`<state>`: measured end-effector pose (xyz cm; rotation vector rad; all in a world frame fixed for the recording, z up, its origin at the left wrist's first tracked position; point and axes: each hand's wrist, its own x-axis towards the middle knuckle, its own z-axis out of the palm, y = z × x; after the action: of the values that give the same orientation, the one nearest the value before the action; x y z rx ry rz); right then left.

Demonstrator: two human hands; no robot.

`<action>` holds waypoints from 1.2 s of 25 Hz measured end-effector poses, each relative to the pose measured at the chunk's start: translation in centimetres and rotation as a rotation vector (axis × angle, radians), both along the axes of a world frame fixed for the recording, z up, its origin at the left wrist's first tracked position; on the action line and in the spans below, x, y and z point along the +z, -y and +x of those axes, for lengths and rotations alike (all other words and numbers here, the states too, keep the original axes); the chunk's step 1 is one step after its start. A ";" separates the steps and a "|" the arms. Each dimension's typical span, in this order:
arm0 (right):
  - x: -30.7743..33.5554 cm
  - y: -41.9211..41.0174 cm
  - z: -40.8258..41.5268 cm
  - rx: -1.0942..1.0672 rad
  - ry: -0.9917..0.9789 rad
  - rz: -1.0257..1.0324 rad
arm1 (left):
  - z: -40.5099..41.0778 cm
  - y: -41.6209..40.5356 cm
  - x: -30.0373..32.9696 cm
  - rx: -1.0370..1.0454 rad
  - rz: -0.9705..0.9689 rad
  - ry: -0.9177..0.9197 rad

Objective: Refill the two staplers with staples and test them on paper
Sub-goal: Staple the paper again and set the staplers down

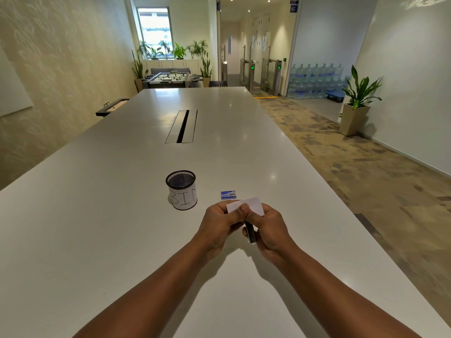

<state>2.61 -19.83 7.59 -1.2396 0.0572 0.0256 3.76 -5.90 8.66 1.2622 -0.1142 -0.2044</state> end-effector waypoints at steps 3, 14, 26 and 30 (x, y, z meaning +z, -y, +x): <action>0.0 -0.3 0.2 -0.008 -0.005 -0.001 | 0.5 0.1 -0.2 -0.021 -0.024 -0.032; 0.1 2.2 3.3 -0.063 -0.093 -0.018 | 4.6 -1.6 -0.1 0.332 -0.182 -0.267; -3.3 2.2 7.8 -0.229 0.035 -1.309 | 7.4 -3.5 -1.9 0.377 -0.137 -0.281; -4.0 1.5 8.2 -0.182 0.039 -1.414 | 7.9 -3.5 -2.3 0.369 -0.122 -0.278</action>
<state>10.79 -21.33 3.59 -2.6410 0.1697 -0.2371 11.61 -2.44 6.41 1.0999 0.3389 -0.0507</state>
